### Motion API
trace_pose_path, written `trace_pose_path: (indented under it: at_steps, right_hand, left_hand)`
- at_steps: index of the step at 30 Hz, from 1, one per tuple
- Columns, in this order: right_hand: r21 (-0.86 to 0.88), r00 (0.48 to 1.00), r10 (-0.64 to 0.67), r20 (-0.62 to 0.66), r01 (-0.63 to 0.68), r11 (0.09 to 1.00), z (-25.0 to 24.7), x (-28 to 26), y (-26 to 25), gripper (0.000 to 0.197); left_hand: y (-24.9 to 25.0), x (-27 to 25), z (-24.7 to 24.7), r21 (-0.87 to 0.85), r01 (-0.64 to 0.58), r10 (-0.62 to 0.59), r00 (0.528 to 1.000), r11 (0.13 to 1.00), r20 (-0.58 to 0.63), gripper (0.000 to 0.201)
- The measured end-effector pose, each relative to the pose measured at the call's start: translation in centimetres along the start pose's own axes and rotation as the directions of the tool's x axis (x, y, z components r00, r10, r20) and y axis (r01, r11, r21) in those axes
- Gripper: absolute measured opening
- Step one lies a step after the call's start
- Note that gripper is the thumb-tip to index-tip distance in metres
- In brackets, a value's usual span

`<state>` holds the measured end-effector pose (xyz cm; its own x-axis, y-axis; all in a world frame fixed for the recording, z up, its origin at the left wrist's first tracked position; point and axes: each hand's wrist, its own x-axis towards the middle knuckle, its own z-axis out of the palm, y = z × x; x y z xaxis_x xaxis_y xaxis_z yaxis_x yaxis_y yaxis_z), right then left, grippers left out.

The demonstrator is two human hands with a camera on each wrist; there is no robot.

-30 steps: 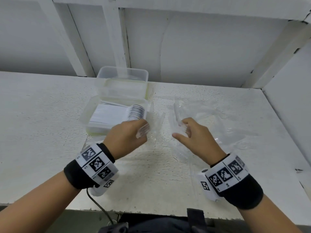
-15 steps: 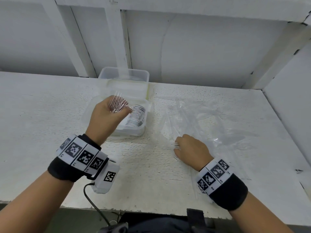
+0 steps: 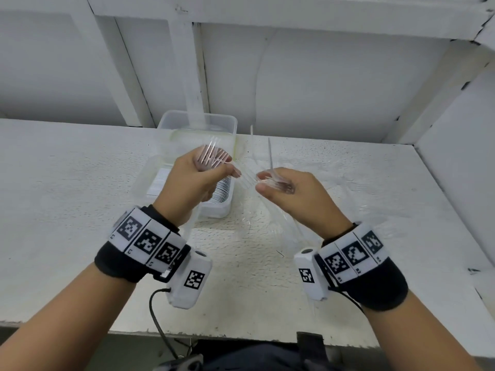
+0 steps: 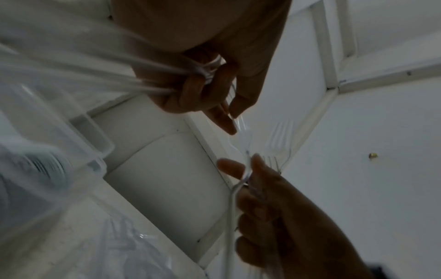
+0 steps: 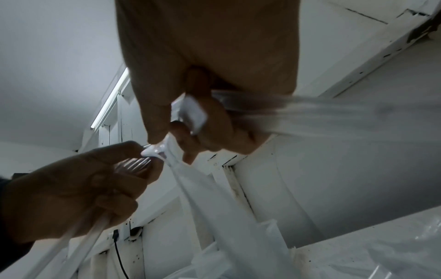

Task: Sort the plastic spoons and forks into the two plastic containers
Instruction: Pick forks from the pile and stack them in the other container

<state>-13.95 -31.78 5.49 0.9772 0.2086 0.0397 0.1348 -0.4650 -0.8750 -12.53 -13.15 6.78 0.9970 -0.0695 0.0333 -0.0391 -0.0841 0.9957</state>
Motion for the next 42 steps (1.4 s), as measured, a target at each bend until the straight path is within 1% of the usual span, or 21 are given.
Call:
trace_pose_path:
  at_steps: [1,2,3,6,7,10,11,13,14,17,18,20,21,26,29,31,33,36,39,42]
  right_hand:
    - [0.022,1.0,-0.003,0.024,0.003,1.0,0.2,0.1,0.0,0.019]
    - [0.045,0.999,-0.012,0.036,0.01,0.999,0.4,0.0,0.0,0.01]
    - [0.064,0.999,-0.021,0.029,0.019,0.998,0.6,-0.1,0.0,0.005]
    - [0.133,0.998,-0.04,-0.052,0.046,0.99,0.8,-0.3,0.4,0.021]
    - [0.15,0.996,-0.04,-0.083,0.053,0.987,0.9,-0.4,0.4,0.023]
    - [0.18,0.983,-0.018,-0.183,0.051,0.982,1.4,-0.5,0.6,0.019]
    - [0.186,0.976,-0.01,-0.216,0.052,0.981,1.6,-0.4,0.7,0.02]
    - [0.191,0.962,0.003,-0.274,0.051,0.98,2.2,-0.4,0.8,0.029]
    - [0.191,0.954,0.008,-0.299,0.051,0.98,2.6,-0.4,0.7,0.033]
    - [0.186,0.938,0.009,-0.347,0.06,0.981,3.6,-0.5,0.4,0.036]
    - [0.183,0.935,0.006,-0.356,0.064,0.981,3.9,-0.4,0.3,0.036]
    - [0.192,0.935,0.0,-0.356,0.074,0.979,4.3,-0.4,0.1,0.035]
    - [0.201,0.936,-0.003,-0.351,0.079,0.976,4.6,-0.4,-0.1,0.033]
    - [0.192,0.938,-0.008,-0.348,0.08,0.978,5.2,-0.1,0.0,0.029]
    - [0.182,0.946,0.009,-0.323,0.052,0.982,5.5,0.1,0.2,0.022]
    - [0.171,0.947,0.022,-0.32,0.035,0.985,5.6,0.1,0.3,0.013]
    - [0.203,0.948,0.033,-0.317,0.033,0.979,5.7,0.1,0.4,0.01]
    - [0.31,0.96,0.027,-0.278,0.063,0.948,5.7,0.2,0.5,0.015]
    - [0.304,0.977,-0.021,-0.212,0.086,0.949,5.3,0.0,0.3,0.009]
    - [0.315,0.989,-0.029,-0.143,0.073,0.946,4.8,-0.1,0.5,0.014]
  left_hand:
    - [0.1,0.0,0.2,-0.056,0.028,-0.027,1.0,0.998,0.011,0.013]
    - [0.1,0.1,0.3,-0.106,0.053,-0.051,0.998,0.993,0.024,0.012]
    - [0.0,0.1,0.5,-0.144,0.073,-0.069,0.997,0.987,0.038,0.011]
    - [-0.3,0.1,1.0,-0.187,0.108,-0.095,0.992,0.976,0.079,0.011]
    - [-0.4,0.1,1.1,-0.193,0.116,-0.101,0.991,0.974,0.085,0.012]
    - [-0.6,0.0,1.7,-0.262,0.16,-0.147,0.987,0.952,0.066,0.011]
    - [-0.7,0.0,1.9,-0.298,0.166,-0.157,0.986,0.94,0.054,0.01]
    - [-0.9,0.1,2.3,-0.346,0.168,-0.163,0.986,0.923,0.042,0.01]
    - [-1.1,0.2,2.5,-0.363,0.165,-0.159,0.986,0.917,0.048,0.012]
    - [-1.2,0.0,3.3,-0.416,0.164,-0.142,0.986,0.894,0.085,0.031]
    - [-1.1,-0.1,3.5,-0.439,0.166,-0.137,0.986,0.883,0.096,0.029]
    - [-1.0,-0.3,3.9,-0.471,0.164,-0.137,0.986,0.867,0.091,0.021]
    - [-1.0,-0.3,4.1,-0.48,0.166,-0.145,0.986,0.861,0.081,0.02]
    - [-1.4,-0.2,4.6,-0.523,0.198,-0.188,0.979,0.829,0.073,0.027]
    - [-1.6,-0.1,4.6,-0.565,0.202,-0.185,0.979,0.8,0.088,0.025]
    - [-1.8,-0.1,4.5,-0.574,0.209,-0.188,0.977,0.792,0.097,0.024]
    - [-2.0,-0.2,4.4,-0.572,0.212,-0.185,0.977,0.792,0.107,0.023]
    - [-2.4,-0.2,4.3,-0.572,0.212,-0.188,0.977,0.792,0.101,0.021]
    - [-2.6,-0.1,4.2,-0.576,0.221,-0.199,0.975,0.787,0.103,0.023]
    - [-2.5,0.0,4.1,-0.595,0.214,-0.2,0.976,0.775,0.09,0.024]
